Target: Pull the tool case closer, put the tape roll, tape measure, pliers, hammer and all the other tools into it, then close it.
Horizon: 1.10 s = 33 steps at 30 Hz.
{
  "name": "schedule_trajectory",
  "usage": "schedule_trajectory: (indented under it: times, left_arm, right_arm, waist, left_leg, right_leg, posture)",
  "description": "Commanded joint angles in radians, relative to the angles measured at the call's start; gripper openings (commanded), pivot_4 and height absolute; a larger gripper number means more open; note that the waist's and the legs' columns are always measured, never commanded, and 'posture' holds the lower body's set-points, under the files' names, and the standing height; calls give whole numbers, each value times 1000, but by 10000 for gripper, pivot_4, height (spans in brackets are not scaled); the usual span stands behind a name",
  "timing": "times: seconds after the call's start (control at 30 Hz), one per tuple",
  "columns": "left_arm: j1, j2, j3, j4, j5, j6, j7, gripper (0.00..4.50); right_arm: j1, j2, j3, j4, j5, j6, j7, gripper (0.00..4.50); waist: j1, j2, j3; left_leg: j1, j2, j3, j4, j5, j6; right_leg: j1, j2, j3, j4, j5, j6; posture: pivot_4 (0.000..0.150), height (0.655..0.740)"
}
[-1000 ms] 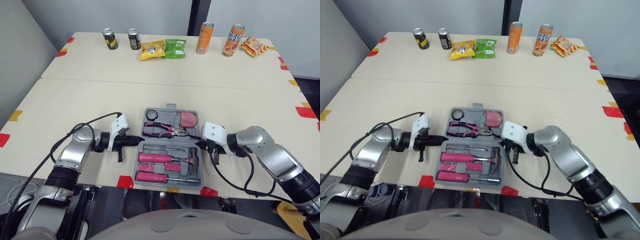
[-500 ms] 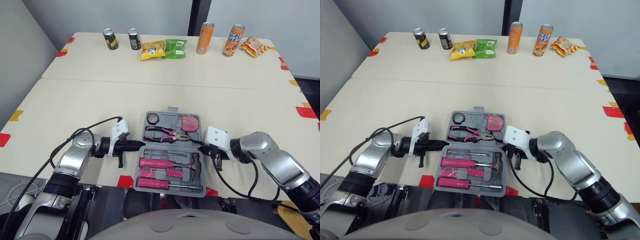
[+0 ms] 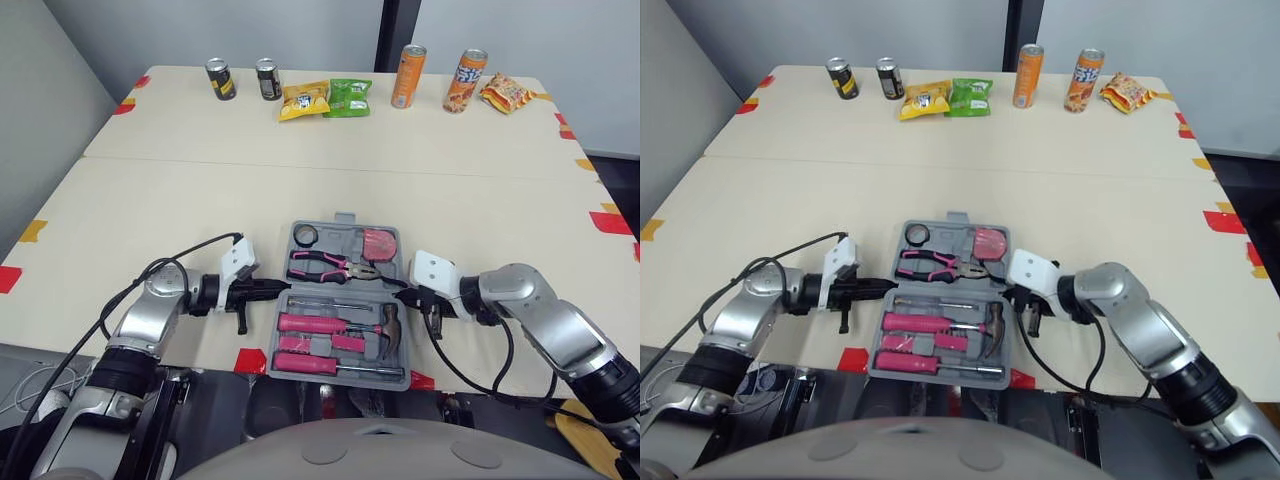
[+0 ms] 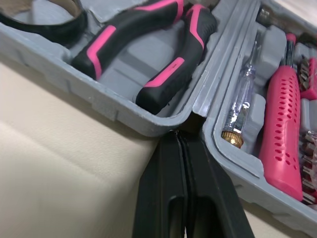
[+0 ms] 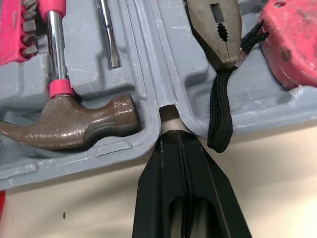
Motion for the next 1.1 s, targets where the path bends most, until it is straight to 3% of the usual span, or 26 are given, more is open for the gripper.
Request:
schedule_trajectory:
  times: [0.03, 0.2, 0.23, 0.4, 0.63, 0.77, 0.97, 1.1]
  left_arm:
    - [38, 10, 112, -53, -129, -20, -39, 724]
    - [109, 7, 237, -78, -231, -82, -50, 724]
    - [129, 18, 258, -85, -246, -83, -60, 3026]
    - [223, 81, 369, -95, -321, -75, -106, 19966]
    - [318, 141, 455, -60, -354, -72, -160, 44640]
    - [316, 137, 422, -142, -340, -66, -141, 44973]
    - [251, 117, 311, -306, -346, 11, -85, 44973]
    - [208, 104, 219, -322, -318, 6, -108, 29705]
  right_arm:
    - [43, -24, -129, 6, 66, -91, 17, 0]
    - [128, 11, -336, 79, 252, -213, 89, 0]
    - [161, 1, -372, 98, 271, -256, 123, 2543]
    - [338, -55, -577, 177, 339, -400, 241, 19054]
    - [540, -74, -807, 220, 396, -442, 292, 43128]
    - [539, -54, -811, 164, 453, -364, 250, 44463]
    - [439, -51, -686, 29, 532, -114, 121, 44463]
    - [294, -26, -564, 15, 567, 20, 55, 45000]
  waist:
    - [0, 0, 1]
    - [-1, -1, 2]
    - [-1, -1, 2]
    - [4, -1, 3]
    - [6, -1, 3]
    - [4, -1, 3]
    - [10, 0, 3]
    - [7, 0, 3]
  left_leg:
    - [0, 0, 0, 0, 0, 0]
    - [-2, 0, 1, -1, 1, 3]
    - [-2, 0, 1, -1, 1, 3]
    - [-2, 0, 2, -4, 1, 3]
    - [-1, 0, 2, -7, 1, 4]
    - [0, 0, 2, -8, 2, 5]
    - [1, 0, 2, -9, 2, 6]
    - [0, 0, 2, -10, 2, 6]
  right_leg:
    - [0, 0, 0, -1, 0, 0]
    - [0, 0, 0, -5, 0, 0]
    - [0, 0, 0, -5, 0, 0]
    - [0, 0, 0, -10, 0, 0]
    - [1, 0, -1, -13, 0, 1]
    - [1, 1, -1, -13, 0, 1]
    - [2, 1, -1, -13, 0, 1]
    - [1, 1, -1, -13, 0, 1]
  posture:
    - [1500, 7400]
    - [1500, 7400]
    - [1500, 7400]
    - [1500, 7400]
    - [1500, 7400]
    - [1500, 7400]
    - [1500, 7400]
    - [1500, 7400]
